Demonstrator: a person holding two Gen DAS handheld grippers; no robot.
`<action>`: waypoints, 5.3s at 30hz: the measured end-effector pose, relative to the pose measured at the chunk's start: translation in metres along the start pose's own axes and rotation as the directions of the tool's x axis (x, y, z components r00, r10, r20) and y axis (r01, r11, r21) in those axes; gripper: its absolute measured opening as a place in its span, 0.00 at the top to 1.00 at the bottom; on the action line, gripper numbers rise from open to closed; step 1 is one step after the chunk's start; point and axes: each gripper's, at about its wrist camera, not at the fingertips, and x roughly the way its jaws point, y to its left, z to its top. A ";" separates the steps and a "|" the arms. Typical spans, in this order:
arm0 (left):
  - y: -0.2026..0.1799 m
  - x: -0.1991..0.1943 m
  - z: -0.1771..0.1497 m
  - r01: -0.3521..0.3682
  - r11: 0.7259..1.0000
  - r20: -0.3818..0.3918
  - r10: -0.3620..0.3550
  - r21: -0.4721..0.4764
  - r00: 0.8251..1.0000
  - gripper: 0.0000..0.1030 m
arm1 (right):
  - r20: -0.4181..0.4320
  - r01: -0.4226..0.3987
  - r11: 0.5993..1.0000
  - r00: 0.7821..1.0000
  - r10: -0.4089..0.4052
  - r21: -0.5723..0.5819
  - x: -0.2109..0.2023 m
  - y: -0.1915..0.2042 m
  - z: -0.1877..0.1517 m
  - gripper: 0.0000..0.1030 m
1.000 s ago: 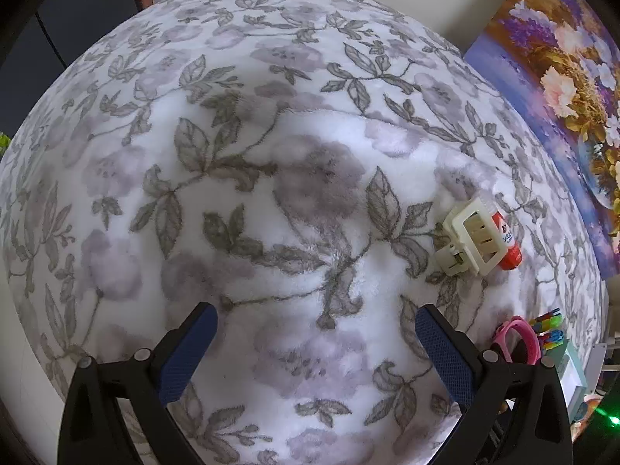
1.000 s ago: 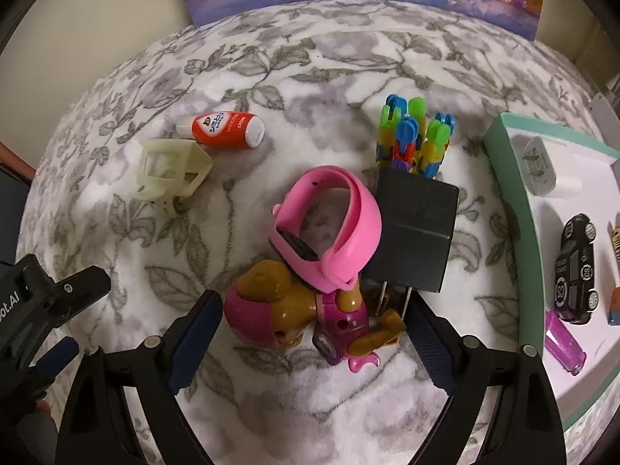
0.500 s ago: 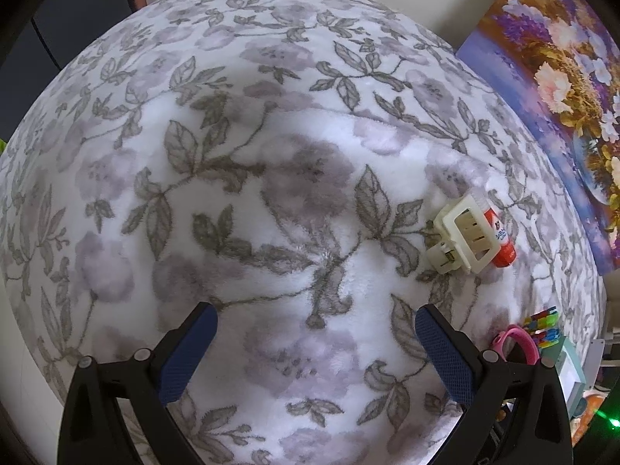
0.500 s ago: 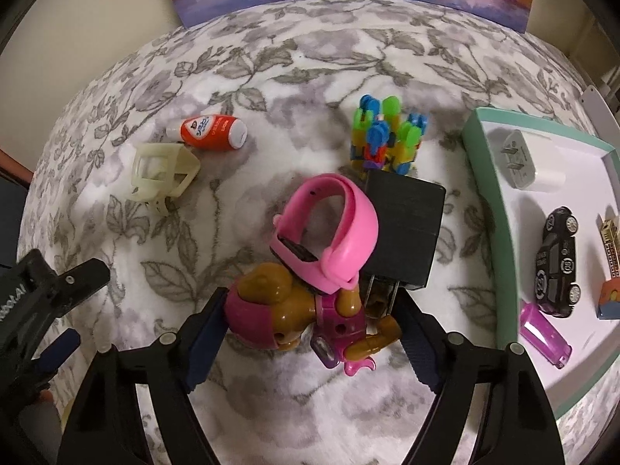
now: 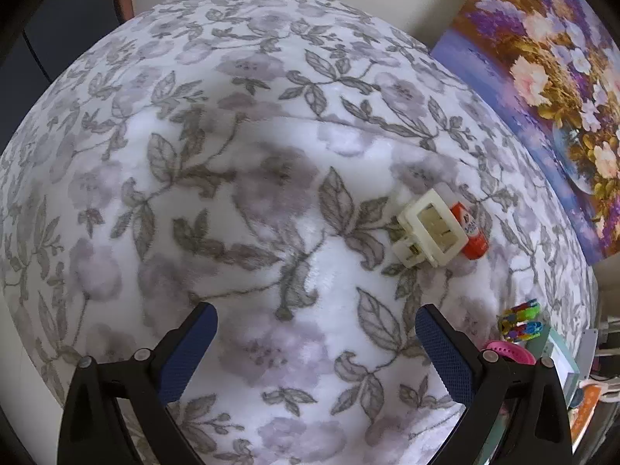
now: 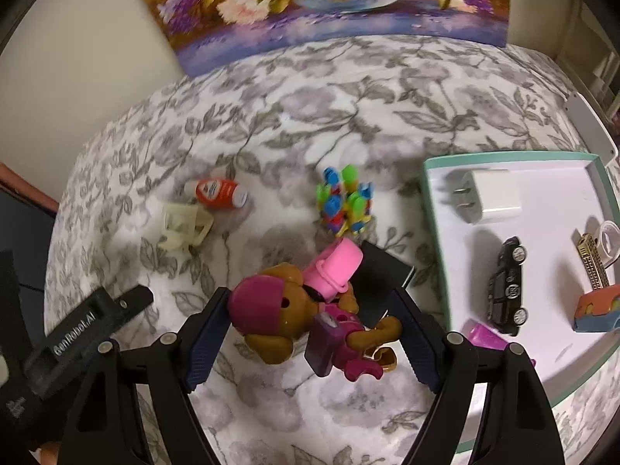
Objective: Organize rigid objects
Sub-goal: 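Carry the dog figure toward the tray with the right gripper while the left gripper grasps the pink watch band, then open the right gripper to drop the dog figure in the tray while the left gripper drops the pink band, then move both grippers back toward the loose items beside the tray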
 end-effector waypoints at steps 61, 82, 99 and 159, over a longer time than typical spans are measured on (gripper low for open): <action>-0.206 0.001 -0.091 0.147 0.877 -0.028 -0.151 0.458 0.988 0.02 | 0.116 0.074 0.946 0.987 -0.115 0.314 -0.080 -0.189 0.031 0.20; -0.232 0.018 -0.103 0.094 0.861 0.011 -0.115 0.500 0.993 0.48 | 0.118 0.039 0.937 0.989 -0.084 0.348 -0.086 -0.218 0.031 0.20; -0.257 -0.027 -0.115 0.176 0.810 0.029 -0.231 0.559 0.972 0.49 | 0.071 0.105 0.912 0.987 -0.145 0.397 -0.079 -0.251 0.029 0.20; -0.222 -0.045 -0.080 0.066 0.883 0.101 -0.127 0.466 0.987 0.00 | 0.131 0.169 0.950 0.969 -0.209 0.262 -0.087 -0.220 0.033 0.12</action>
